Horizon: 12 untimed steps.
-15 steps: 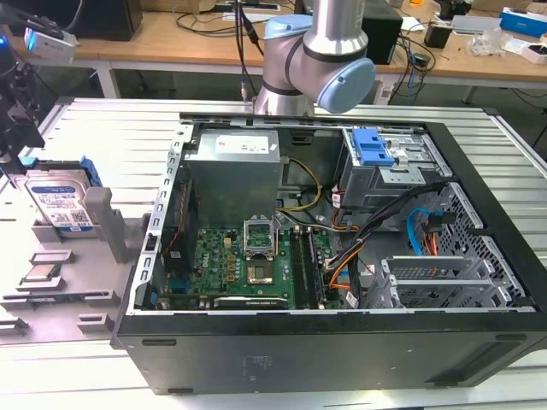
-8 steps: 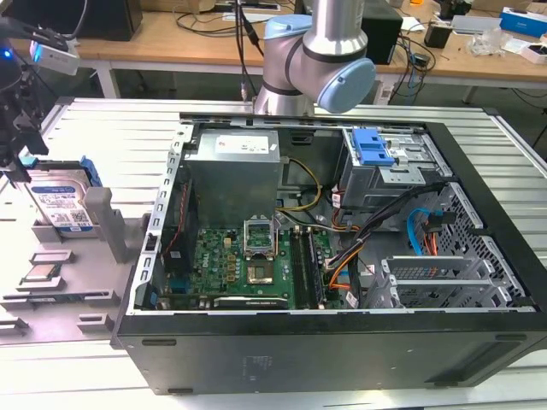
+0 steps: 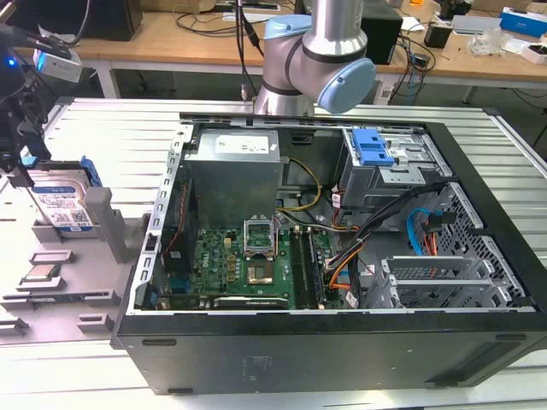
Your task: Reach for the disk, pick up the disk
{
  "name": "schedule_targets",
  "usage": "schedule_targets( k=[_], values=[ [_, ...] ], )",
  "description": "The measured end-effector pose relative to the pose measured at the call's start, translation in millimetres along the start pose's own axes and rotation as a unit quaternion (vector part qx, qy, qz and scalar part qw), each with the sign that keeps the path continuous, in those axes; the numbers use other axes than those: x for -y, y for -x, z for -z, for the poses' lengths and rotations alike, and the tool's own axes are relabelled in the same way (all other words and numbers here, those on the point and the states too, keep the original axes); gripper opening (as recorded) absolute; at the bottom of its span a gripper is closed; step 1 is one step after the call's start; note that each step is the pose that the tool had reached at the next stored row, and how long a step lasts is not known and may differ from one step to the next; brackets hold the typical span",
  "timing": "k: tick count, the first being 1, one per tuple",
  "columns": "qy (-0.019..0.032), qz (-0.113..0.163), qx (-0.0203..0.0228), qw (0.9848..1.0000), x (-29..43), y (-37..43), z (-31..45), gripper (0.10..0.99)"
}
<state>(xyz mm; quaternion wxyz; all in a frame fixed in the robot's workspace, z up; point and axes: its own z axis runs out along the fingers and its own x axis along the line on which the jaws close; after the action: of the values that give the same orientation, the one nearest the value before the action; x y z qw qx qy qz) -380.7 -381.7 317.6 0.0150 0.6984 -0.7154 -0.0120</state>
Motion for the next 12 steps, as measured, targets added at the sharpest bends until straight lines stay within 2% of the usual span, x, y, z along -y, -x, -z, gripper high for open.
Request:
schedule_targets(
  k=[12],
  values=[
    [0.0000,0.002,-0.0001,1.0000,0.4,0.1,-10.2,0.604]
  ],
)
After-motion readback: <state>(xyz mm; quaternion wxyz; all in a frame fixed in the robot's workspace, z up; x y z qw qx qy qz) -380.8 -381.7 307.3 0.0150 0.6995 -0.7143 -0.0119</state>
